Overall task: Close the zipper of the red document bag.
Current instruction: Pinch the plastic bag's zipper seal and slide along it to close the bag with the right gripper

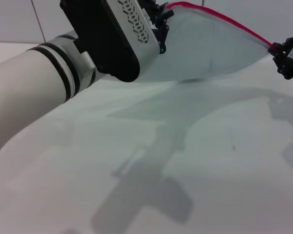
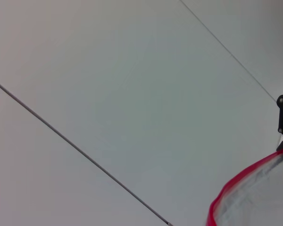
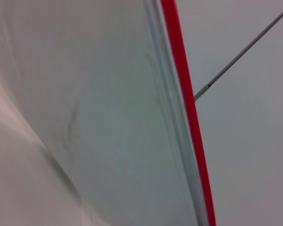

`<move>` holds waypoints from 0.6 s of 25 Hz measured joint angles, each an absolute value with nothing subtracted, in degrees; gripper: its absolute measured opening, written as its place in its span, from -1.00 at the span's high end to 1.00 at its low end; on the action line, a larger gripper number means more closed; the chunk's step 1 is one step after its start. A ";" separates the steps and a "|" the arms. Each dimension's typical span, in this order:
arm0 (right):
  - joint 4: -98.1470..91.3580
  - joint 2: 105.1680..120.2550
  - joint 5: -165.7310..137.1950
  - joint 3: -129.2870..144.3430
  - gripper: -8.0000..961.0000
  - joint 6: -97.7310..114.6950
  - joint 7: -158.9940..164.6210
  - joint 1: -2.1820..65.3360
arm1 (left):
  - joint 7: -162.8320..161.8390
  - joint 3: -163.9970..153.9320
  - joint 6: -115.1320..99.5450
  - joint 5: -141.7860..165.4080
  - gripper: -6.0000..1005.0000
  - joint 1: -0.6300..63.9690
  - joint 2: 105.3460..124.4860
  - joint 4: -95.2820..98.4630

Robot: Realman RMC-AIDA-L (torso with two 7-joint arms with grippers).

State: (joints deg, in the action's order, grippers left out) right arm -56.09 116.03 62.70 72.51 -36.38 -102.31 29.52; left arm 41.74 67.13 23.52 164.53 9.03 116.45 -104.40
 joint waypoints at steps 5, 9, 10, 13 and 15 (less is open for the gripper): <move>-56.07 116.01 62.62 72.68 0.62 -35.60 -102.31 29.53 | 41.75 67.18 22.61 164.53 0.79 8.76 116.45 -104.25; -56.02 116.02 62.63 73.17 0.61 -34.31 -102.30 29.54 | 42.80 67.27 19.88 164.52 0.79 7.83 116.46 -103.85; -56.00 116.03 62.60 73.17 0.60 -34.00 -102.30 29.52 | 43.10 67.28 19.32 164.53 0.79 7.67 116.48 -103.72; -55.98 116.09 62.57 73.21 0.59 -33.54 -102.30 29.41 | 43.26 67.22 18.83 164.53 0.79 7.61 116.48 -103.40; -55.98 116.15 62.60 73.26 0.58 -33.54 -102.30 29.41 | 43.26 67.17 18.81 164.53 0.79 7.63 116.56 -103.14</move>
State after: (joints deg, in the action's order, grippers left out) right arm -55.98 116.15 62.60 73.26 -33.54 -102.30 29.41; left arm 43.26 67.17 18.81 164.53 7.63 116.56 -103.14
